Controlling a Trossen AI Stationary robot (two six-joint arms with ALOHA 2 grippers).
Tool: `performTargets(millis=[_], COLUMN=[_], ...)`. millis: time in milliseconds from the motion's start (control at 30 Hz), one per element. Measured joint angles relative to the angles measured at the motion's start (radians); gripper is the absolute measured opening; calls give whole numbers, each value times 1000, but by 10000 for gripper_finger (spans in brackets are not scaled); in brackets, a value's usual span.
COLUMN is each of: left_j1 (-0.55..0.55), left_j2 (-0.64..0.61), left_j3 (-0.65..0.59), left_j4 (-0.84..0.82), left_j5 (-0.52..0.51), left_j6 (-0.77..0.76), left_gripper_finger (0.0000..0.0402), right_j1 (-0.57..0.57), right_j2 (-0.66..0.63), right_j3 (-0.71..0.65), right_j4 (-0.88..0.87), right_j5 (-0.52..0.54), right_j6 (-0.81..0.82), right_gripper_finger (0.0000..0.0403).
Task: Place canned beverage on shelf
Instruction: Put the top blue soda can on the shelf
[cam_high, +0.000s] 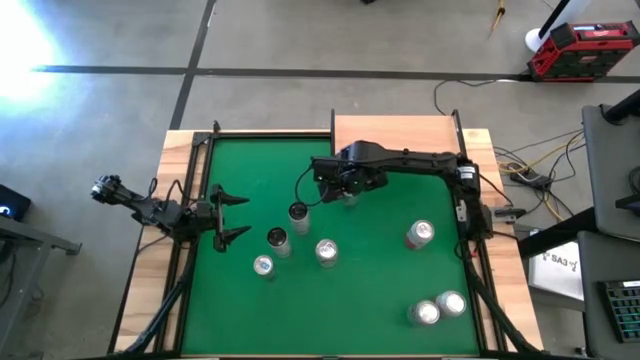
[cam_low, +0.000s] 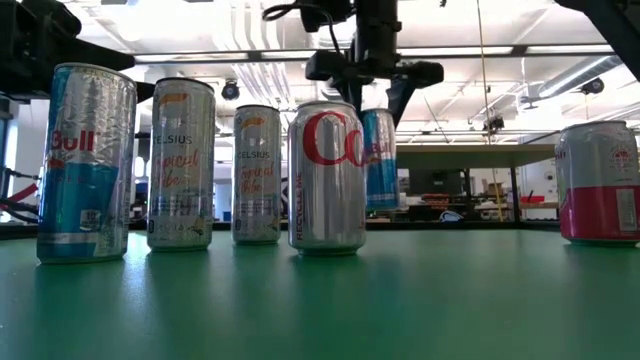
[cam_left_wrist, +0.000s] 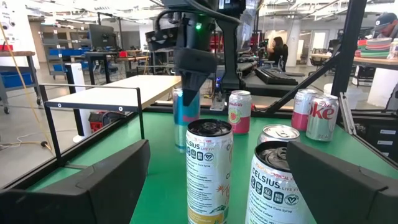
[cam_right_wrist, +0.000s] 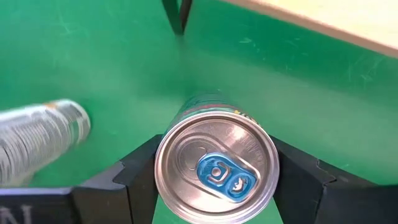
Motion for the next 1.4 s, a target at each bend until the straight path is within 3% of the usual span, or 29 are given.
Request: performTargets(millis=[600, 1133, 1267, 1400], left_j1=[0, 0, 0, 0], left_j2=[0, 0, 0, 0], left_j3=[0, 0, 0, 0], left_j4=[0, 0, 0, 0], left_j5=[0, 0, 0, 0], left_j6=[0, 0, 0, 0], left_gripper_finger=[361, 361, 361, 361], right_j1=[-33, -32, -29, -11], right_j2=[0, -5, -5, -1], right_j3=[-119, -175, -174, -174], right_j4=[122, 199, 198, 200], right_j5=[-3, -4, -3, -7], right_j6=[151, 162, 162, 162], right_gripper_finger=[238, 243, 263, 309])
